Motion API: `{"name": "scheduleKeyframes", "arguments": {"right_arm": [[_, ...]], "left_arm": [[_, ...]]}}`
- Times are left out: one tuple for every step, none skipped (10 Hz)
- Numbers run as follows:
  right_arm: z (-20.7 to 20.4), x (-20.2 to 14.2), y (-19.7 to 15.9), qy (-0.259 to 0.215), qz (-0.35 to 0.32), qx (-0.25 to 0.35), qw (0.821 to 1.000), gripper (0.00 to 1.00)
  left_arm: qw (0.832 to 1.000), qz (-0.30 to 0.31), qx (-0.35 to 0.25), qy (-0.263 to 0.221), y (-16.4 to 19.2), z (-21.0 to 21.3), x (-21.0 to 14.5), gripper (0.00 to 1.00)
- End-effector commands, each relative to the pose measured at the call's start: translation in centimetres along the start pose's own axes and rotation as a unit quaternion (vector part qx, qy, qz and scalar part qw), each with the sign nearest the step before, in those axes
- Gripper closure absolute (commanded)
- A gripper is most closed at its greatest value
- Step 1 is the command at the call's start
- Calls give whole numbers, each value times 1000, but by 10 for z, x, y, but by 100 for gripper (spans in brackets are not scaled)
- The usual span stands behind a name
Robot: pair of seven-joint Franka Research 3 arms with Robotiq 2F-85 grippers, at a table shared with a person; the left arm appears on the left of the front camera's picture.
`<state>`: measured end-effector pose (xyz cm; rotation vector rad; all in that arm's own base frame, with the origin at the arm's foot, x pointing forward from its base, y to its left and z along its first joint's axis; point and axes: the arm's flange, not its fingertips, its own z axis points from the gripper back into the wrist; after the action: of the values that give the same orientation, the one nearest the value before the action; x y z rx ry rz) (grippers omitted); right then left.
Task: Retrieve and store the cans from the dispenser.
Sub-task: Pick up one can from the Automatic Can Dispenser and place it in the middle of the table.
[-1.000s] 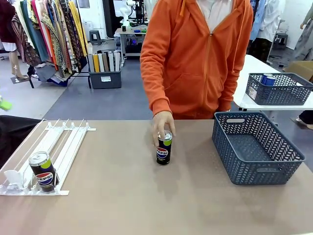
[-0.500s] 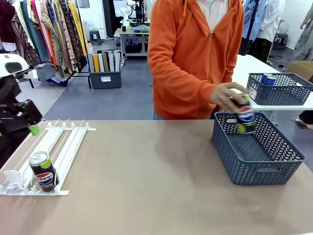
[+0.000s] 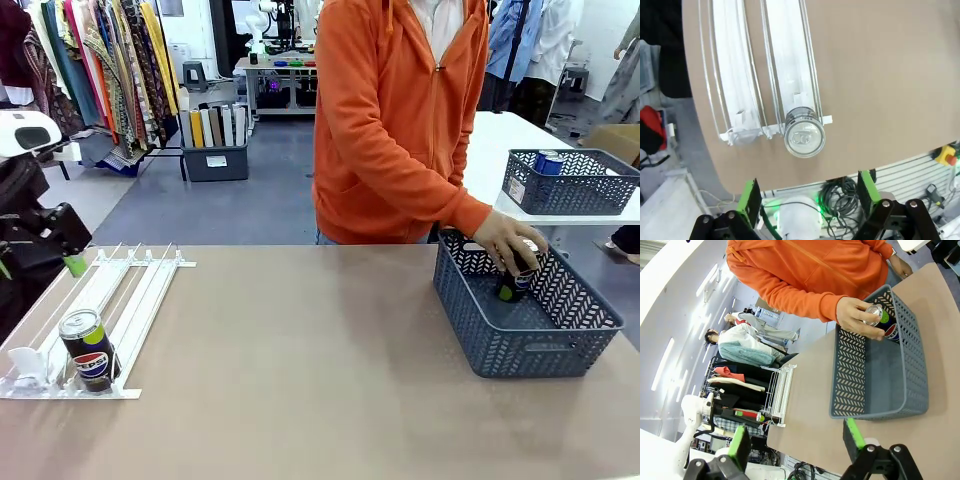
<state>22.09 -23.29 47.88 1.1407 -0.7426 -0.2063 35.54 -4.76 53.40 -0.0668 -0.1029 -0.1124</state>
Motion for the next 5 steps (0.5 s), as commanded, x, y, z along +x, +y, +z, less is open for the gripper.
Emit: {"name": "scheduleKeyframes", "arguments": {"right_arm": [[-2,3,1,-10,12,10,1000,0],[-2,3,1,-10,12,10,1000,0],[-2,3,1,-10,12,10,1000,0],[-2,3,1,-10,12,10,1000,0],[-2,3,1,-10,12,10,1000,0]], "left_arm": [[1000,17,12,15,-6,-31,16,0],[999,31,15,22,-7,-50,19,0],[998,49,28,38,-4,-64,21,0],[995,80,45,40,-1,-75,20,0],[994,88,39,47,2,-86,21,0]]}}
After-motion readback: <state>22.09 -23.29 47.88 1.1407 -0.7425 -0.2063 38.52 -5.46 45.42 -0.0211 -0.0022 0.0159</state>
